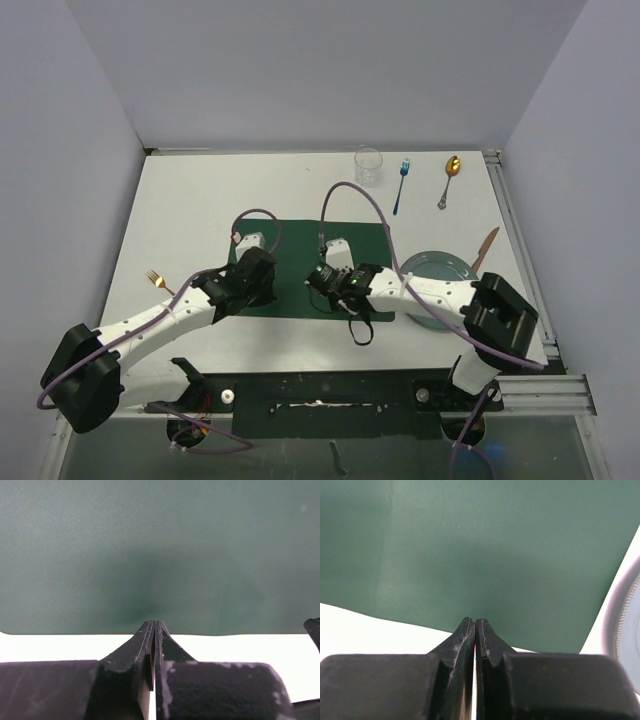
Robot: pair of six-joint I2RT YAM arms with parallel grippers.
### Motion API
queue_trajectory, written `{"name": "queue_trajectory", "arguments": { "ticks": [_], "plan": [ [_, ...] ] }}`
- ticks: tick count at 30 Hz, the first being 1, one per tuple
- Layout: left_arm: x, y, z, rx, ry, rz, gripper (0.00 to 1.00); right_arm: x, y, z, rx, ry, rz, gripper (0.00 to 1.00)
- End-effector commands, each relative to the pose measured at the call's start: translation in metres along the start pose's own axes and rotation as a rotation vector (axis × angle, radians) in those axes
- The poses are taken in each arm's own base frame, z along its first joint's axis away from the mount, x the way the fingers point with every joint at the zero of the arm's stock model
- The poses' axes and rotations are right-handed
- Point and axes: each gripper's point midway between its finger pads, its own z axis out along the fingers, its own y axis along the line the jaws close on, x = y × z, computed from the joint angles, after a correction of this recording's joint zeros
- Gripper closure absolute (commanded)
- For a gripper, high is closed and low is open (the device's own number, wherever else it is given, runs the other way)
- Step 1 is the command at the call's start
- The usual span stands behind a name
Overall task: Set the dinner table for one person
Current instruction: Place the fork at the center of the board, then move the napkin to the center of the board.
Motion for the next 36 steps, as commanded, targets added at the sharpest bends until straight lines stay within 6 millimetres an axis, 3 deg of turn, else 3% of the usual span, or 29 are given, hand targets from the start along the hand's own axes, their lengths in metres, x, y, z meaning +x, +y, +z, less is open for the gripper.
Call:
{"name": "queue_trajectory", "arguments": {
  "ticks": [1,6,15,26,36],
  "plan": [
    [0.001,-0.003,0.009,-0.001,-0.005,-0.018,1.0,0.007,-0.001,0.003,0.146,0.0,-0.003,1.0],
    [0.013,0.002,0.019,-0.012,0.026,-0.012,1.0,0.025,0.01,0.012,0.146,0.034,0.001,1.0],
    [0.03,-0.005,0.042,0.002,0.092,0.0,1.0,0.042,-0.006,0.029,0.216,0.077,0.014,1.0],
    [0.039,-0.026,0.068,0.039,0.158,0.028,1.0,0.035,-0.032,0.053,0.217,0.09,0.119,1.0],
    [0.041,-0.034,0.087,0.028,0.189,0.072,1.0,0.022,-0.034,0.051,0.207,0.073,0.13,1.0]
  ]
}}
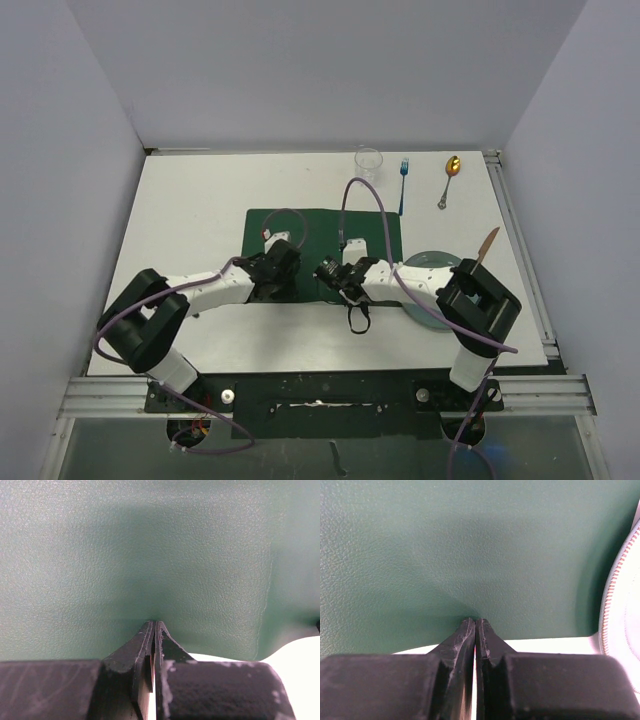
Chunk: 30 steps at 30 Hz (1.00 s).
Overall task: Set the dinner table for one person
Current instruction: Move the napkin to the center of the board.
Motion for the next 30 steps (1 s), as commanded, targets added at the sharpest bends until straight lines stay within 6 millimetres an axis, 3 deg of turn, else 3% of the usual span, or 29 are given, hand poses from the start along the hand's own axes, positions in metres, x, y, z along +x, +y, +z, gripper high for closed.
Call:
{"name": "queue_trajectory", "arguments": {
  "ticks": [1,8,22,30],
  "plan": [
    [0.009,-0.005,0.013,0.015,0.046,0.031,1.0,-0.006,0.007,-0.002,-0.033,-0.024,0.02,1.0],
    [0.006,0.003,0.008,-0.024,0.039,0.042,1.0,-0.005,0.003,-0.002,-0.018,-0.019,0.01,1.0],
    [-0.015,0.032,-0.039,-0.136,-0.059,0.042,1.0,-0.027,-0.032,-0.005,0.068,-0.048,0.01,1.0],
    [-0.023,0.04,-0.042,-0.161,-0.088,0.036,1.0,-0.037,-0.028,-0.014,0.031,-0.063,0.023,1.0]
  ]
}}
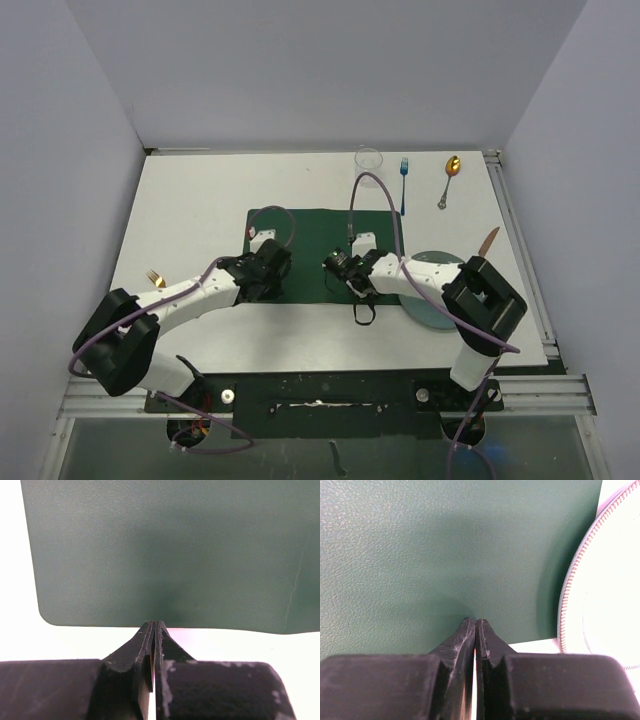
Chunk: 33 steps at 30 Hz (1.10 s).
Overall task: Set the dinner table for one person
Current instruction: Move the napkin to the center of the board, then pick up the plate at the center of the board.
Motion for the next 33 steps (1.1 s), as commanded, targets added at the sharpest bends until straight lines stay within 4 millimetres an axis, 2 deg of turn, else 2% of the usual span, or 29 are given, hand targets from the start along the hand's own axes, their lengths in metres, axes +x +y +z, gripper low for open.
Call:
{"name": "queue_trajectory", "arguments": {
  "ticks": [1,5,8,10,13,16,21,24,25,28,29,31,33],
  "plan": [
    [-0.008,0.006,0.0,-0.031,-0.026,0.003,1.0,-0.027,0.002,-0.023,-0.047,-0.082,0.04,1.0],
    [-0.012,-0.001,0.001,-0.008,-0.038,-0.009,1.0,-0.035,0.001,-0.034,-0.065,-0.107,0.057,1.0],
    [-0.026,-0.016,-0.006,0.054,-0.076,-0.038,1.0,-0.049,-0.004,-0.048,-0.076,-0.148,0.087,1.0],
    [-0.04,-0.031,-0.016,0.133,-0.103,-0.063,1.0,-0.06,-0.013,-0.057,-0.064,-0.188,0.117,0.98],
    [-0.062,-0.062,-0.036,0.317,-0.132,-0.102,0.91,-0.075,-0.033,-0.068,-0.033,-0.245,0.181,0.9],
    [-0.075,-0.093,-0.06,0.522,-0.129,-0.12,0.85,-0.08,-0.055,-0.071,-0.038,-0.264,0.259,0.85],
    [-0.078,-0.127,-0.086,0.766,-0.086,-0.136,0.82,-0.077,-0.077,-0.072,-0.163,-0.285,0.418,0.8],
    [-0.074,-0.144,-0.097,0.937,-0.025,-0.169,0.77,-0.068,-0.092,-0.071,-0.222,-0.281,0.491,0.78],
    [-0.075,-0.151,-0.101,1.006,-0.01,-0.195,0.76,-0.065,-0.096,-0.07,-0.236,-0.279,0.512,0.74],
    [-0.068,-0.161,-0.107,1.149,0.069,-0.242,0.74,-0.057,-0.106,-0.073,-0.273,-0.286,0.56,0.71],
    [-0.064,-0.162,-0.106,1.18,0.093,-0.255,0.72,-0.055,-0.108,-0.073,-0.281,-0.288,0.572,0.66],
    [-0.062,-0.164,-0.105,1.22,0.113,-0.278,0.66,-0.049,-0.113,-0.071,-0.289,-0.282,0.591,0.65],
    [-0.062,-0.167,-0.106,1.249,0.124,-0.294,0.61,-0.044,-0.118,-0.069,-0.293,-0.281,0.621,0.58]
  ]
}}
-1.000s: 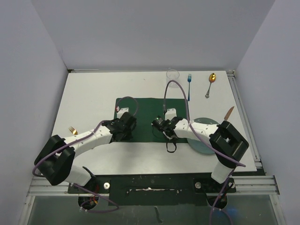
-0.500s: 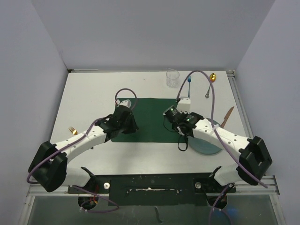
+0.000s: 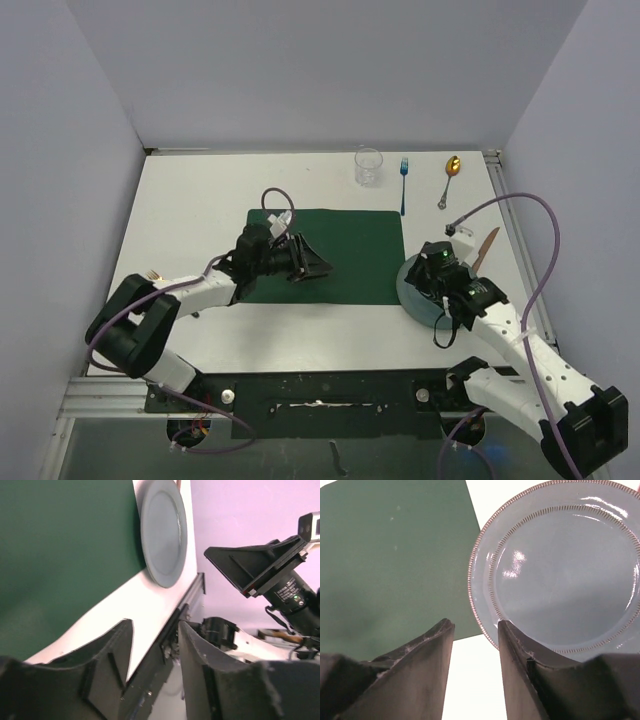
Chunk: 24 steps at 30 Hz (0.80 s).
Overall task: Set the dinner table for one person
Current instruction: Pick up the plate at the center of the board.
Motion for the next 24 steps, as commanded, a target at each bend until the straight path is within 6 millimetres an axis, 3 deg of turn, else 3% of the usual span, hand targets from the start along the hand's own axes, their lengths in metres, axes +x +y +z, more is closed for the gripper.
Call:
{"name": "queue_trajectory", "arguments": {
  "ticks": [1,8,24],
  "plan": [
    [0.001,-0.046,-0.004,0.252,0.043,-0.007,0.56,-0.006,0.006,-0.004,-0.09,-0.024,0.086,0.58],
    [0.004,-0.042,0.002,0.315,0.075,-0.051,0.43,-0.003,-0.003,-0.007,-0.167,-0.036,0.201,0.45],
    [0.009,-0.032,0.012,0.393,0.104,-0.146,0.42,0.005,-0.014,-0.019,-0.173,-0.04,0.259,0.44]
  ]
}}
